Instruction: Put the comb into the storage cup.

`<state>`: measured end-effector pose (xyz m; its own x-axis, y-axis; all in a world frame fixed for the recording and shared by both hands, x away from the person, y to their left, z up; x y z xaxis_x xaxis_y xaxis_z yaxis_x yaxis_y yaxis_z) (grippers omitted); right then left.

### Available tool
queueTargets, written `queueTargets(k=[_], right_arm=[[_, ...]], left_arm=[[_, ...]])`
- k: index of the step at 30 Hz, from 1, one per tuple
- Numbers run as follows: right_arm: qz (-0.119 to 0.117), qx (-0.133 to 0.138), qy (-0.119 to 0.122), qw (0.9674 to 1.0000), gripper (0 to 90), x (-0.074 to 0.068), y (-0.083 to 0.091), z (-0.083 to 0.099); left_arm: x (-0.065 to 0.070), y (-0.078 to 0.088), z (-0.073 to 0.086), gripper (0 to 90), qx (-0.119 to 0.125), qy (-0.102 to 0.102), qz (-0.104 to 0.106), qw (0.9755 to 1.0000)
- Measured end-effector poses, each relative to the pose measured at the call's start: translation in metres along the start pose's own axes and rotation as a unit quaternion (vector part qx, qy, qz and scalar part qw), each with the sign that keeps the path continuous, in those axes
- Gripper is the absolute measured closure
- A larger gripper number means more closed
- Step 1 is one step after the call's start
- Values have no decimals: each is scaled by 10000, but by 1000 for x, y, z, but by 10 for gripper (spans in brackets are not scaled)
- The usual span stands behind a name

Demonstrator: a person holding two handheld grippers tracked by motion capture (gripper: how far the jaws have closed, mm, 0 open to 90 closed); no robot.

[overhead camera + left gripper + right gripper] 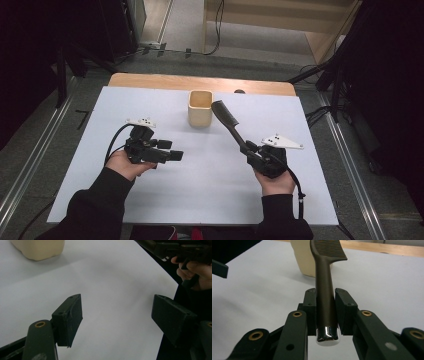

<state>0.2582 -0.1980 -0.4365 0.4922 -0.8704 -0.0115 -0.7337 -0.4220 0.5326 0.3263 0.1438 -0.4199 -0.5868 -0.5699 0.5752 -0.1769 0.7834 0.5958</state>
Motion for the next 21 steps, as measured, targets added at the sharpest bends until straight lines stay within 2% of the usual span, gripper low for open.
queueTargets(k=[8, 14, 21], right_arm=[[45, 129, -34, 9999, 706, -7, -4, 2], [184, 238, 55, 9995, 706, -12, -5, 3], [244, 410, -61, 9988, 706, -19, -7, 9]], left_arm=[[6, -2, -11, 251, 72, -14, 23, 10000], [12, -8, -19, 251, 86, -4, 35, 10000], [19, -17, -27, 252, 20, -104, -41, 9999]])
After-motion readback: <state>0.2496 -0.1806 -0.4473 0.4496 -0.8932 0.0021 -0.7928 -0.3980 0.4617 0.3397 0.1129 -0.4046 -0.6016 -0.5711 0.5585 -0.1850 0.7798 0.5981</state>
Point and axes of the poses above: each handheld gripper's, and its own axes: y roughly backward along the jaws, z roughly out of its underside, x roughly to its right, the point moved 1 cm from there along -y, roughly forward along the jaws, and after that the axes turned 12 degrees about y, right-handed, at the moved point
